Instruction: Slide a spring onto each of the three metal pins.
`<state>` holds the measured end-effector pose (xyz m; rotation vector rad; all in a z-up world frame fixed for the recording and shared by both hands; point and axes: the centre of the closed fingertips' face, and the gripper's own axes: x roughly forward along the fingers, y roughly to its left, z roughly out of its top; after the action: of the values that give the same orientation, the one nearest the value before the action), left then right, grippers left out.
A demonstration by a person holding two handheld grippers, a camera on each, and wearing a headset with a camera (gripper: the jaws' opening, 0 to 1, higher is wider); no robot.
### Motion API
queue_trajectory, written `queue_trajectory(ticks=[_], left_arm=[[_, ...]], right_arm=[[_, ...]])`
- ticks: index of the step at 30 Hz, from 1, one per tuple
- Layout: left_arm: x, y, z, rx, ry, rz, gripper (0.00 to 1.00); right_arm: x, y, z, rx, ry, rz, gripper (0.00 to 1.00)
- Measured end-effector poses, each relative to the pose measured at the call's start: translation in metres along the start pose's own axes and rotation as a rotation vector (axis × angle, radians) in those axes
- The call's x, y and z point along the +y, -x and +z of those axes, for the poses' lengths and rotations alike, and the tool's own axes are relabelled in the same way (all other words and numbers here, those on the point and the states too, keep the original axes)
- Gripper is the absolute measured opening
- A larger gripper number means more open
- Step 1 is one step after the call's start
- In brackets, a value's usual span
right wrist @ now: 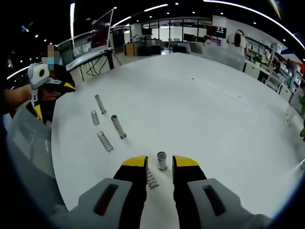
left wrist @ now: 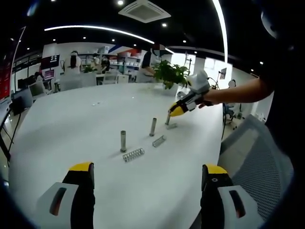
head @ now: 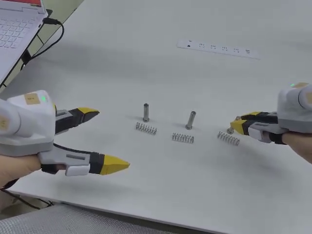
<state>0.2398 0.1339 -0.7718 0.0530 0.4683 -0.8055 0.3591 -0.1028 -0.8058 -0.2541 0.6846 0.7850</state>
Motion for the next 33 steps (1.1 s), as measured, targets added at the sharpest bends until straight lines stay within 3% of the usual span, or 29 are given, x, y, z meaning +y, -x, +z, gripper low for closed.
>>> queue_trajectory(ticks=[22,33], left_arm=[[0.000,-0.002,0.008,-0.010,-0.011,-0.006,0.91],[0.002,-0.004,0.010,-0.002,-0.027,-0.017,0.91]], right_arm=[[0.011,0.011,-0.001,-0.019,-0.006,0.021,0.35],[0.016,0.020,0.002,-0.058,-0.009,0.036,0.43]])
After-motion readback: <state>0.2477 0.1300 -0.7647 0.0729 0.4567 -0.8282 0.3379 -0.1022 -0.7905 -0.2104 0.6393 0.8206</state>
